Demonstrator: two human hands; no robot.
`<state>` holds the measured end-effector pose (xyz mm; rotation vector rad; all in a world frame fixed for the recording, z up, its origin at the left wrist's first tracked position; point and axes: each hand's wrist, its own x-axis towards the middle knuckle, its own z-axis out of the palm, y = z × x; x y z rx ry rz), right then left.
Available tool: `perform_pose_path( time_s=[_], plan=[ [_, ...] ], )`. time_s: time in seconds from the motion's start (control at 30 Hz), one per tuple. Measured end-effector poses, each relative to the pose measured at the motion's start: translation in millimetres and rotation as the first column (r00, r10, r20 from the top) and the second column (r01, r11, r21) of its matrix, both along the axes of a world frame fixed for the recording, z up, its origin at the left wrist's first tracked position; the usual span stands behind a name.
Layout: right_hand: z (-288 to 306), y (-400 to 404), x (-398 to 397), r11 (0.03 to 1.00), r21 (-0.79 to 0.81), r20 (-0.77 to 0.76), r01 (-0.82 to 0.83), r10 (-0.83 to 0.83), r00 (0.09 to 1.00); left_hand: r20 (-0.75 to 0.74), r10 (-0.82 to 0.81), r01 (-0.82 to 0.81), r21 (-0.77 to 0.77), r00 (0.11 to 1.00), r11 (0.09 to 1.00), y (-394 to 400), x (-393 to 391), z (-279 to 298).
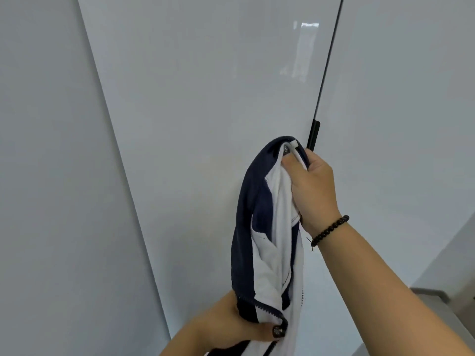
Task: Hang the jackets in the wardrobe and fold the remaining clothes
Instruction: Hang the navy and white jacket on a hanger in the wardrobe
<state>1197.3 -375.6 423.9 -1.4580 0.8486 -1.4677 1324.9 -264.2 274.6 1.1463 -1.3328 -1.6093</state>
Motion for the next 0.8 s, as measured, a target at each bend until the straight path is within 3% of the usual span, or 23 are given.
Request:
perform_pose_path(
  time_s=[0.1,0.17,0.4,0.6,0.8],
  plan=[
    [-34.4,-19.3,-22.1,0.993,-0.016,-0.293,0.114,-0.114,0.949,-0.132,0.149,-0.146,0.028,0.980,0.989,-8.6,12.1,-22.3],
    [-60.0,-27.4,-37.0,0.974,-0.018,-0.373,0.224,-0.214,0.903,-0.272,0.312,-0.288,0.125,0.910,0.949,-16.0,22.8,-33.1],
    [-98.5,-44.4,-40.9,0.899,0.050,-0.368,0.434,-0.388,0.845,-0.422,0.508,-0.477,0.185,0.751,0.859,-44.3,27.0,-7.6],
    [-107.5,-54.2,-24.6,0.903,0.184,-0.340,0.389,-0.313,0.887,-0.484,0.538,-0.525,0.177,0.690,0.832,-66.1,12.8,19.8],
    [-111.5,-52.4,-27.9,0.898,0.216,-0.334,0.384,-0.302,0.893,-0.465,0.574,-0.538,0.222,0.674,0.813,-60.0,5.1,23.3]
  ],
)
